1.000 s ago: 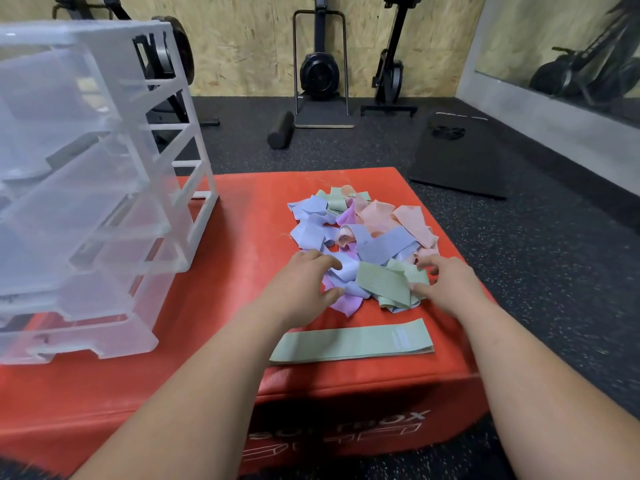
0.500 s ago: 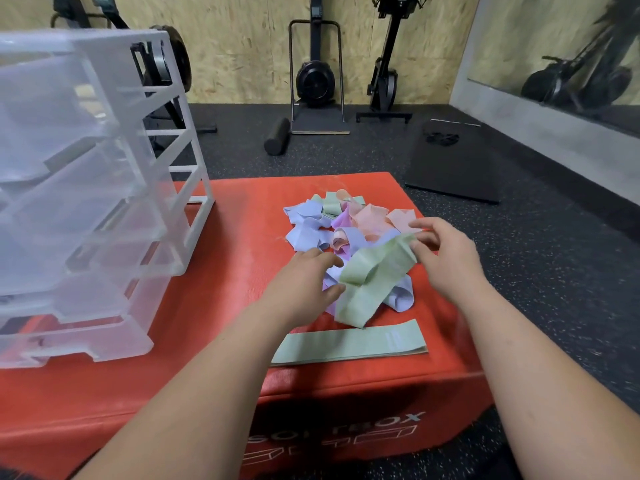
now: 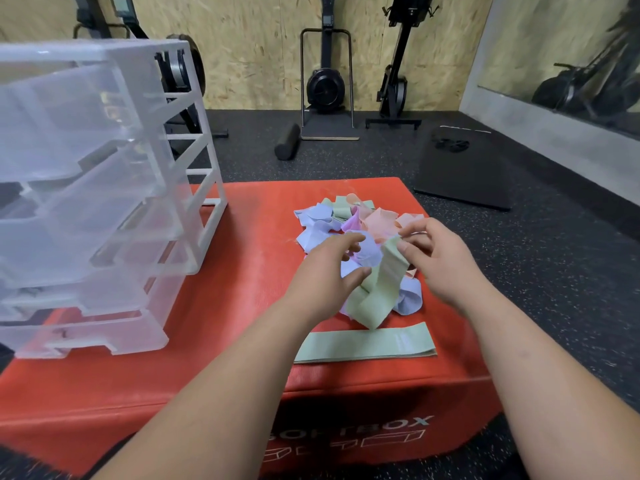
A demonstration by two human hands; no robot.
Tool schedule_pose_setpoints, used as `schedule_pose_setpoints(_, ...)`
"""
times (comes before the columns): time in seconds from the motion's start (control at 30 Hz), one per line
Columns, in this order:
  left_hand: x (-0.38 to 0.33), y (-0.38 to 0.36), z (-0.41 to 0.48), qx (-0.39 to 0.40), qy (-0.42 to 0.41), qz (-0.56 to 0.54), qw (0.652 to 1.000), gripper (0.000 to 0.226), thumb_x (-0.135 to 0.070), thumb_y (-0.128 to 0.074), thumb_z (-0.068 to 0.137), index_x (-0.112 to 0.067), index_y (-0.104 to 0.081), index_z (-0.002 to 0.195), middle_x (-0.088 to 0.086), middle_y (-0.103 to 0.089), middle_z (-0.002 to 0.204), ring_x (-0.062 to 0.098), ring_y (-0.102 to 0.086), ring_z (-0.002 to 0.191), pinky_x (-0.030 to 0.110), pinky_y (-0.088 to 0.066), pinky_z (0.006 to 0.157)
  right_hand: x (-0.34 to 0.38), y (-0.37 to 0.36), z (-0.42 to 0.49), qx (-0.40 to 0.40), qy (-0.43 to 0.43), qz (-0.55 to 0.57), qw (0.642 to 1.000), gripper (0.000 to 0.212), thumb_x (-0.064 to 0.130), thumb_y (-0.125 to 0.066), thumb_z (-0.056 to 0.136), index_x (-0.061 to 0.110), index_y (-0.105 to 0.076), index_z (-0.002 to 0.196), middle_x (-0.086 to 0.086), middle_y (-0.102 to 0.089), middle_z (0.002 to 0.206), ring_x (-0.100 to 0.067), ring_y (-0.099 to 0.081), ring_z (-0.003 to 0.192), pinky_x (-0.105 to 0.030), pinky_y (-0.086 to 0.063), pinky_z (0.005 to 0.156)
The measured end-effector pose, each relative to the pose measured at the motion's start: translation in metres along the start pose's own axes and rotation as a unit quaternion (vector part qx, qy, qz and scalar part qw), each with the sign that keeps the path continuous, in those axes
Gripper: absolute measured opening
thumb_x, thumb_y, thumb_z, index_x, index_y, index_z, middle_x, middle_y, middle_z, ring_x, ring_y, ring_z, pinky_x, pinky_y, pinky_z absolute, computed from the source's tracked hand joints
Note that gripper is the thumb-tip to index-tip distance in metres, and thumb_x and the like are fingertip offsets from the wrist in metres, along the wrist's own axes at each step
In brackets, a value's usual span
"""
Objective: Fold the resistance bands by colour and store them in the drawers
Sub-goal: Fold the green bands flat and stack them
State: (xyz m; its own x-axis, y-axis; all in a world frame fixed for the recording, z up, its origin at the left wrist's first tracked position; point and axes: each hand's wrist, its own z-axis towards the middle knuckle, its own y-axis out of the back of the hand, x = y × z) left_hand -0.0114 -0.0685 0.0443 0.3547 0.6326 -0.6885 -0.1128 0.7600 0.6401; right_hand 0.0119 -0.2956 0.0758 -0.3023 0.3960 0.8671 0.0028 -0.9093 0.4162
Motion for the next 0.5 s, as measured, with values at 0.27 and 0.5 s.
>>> schedule_pose_setpoints(0.27,-0.007,0.000,0.004,-0.010,0.022,-0.070,0.997,0.029,-0.025,-0.078,0.093,-0.030,-0.071,0.121,-0.015,-0.074,0.099,0.004,-0.067,0.091,0.019,-0.050,0.079,0.017,-0.016,-0.007,0.059,0.032,0.001,0.998,0.007,0.010,-0.072,0.097,0.017,-0.071,0.100,0.003,-0.078,0.095,-0.014,-0.073,0.091,-0.029,-0.058,0.084)
schedule_pose_setpoints(0.5,-0.003,0.002,0.002,-0.013,0.040,-0.056,0.998,0.006,-0.025,-0.078,0.095,-0.021,-0.076,0.098,-0.010,-0.073,0.083,0.009,-0.063,0.076,0.018,-0.045,0.067,0.012,-0.020,-0.007,0.077,0.000,-0.046,0.996,0.010,0.035,-0.073,0.097,0.028,-0.079,0.095,0.011,-0.079,0.100,-0.012,-0.070,0.107,-0.032,-0.055,0.089)
